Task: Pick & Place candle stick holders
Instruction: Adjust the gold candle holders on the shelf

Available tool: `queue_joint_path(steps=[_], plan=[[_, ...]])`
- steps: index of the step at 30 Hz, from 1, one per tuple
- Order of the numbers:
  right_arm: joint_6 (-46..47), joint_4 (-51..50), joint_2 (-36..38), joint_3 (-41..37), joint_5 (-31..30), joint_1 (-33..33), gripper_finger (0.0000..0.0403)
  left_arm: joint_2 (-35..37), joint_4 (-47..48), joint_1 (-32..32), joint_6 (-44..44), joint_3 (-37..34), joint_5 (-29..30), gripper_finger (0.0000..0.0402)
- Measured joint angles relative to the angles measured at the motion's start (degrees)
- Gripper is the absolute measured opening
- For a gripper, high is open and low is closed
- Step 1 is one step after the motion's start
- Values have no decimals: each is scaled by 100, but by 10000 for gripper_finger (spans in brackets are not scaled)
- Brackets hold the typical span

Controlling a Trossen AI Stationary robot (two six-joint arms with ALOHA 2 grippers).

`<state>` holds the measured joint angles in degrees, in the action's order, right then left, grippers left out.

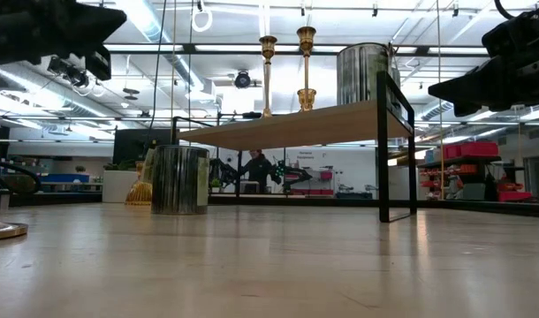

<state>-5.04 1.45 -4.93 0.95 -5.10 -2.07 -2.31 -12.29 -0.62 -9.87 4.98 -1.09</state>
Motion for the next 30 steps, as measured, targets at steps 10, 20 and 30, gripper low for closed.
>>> queue_joint_path(steps=[10,20,30], plan=[[0,0,0,0,-1,0,3,-1033,20,0,-2,547,322,12],[0,0,0,0,-1,0,3,-2434,15,0,0,1352,540,15],[0,0,0,0,1,0,3,-3578,13,0,-2,2101,665,115]])
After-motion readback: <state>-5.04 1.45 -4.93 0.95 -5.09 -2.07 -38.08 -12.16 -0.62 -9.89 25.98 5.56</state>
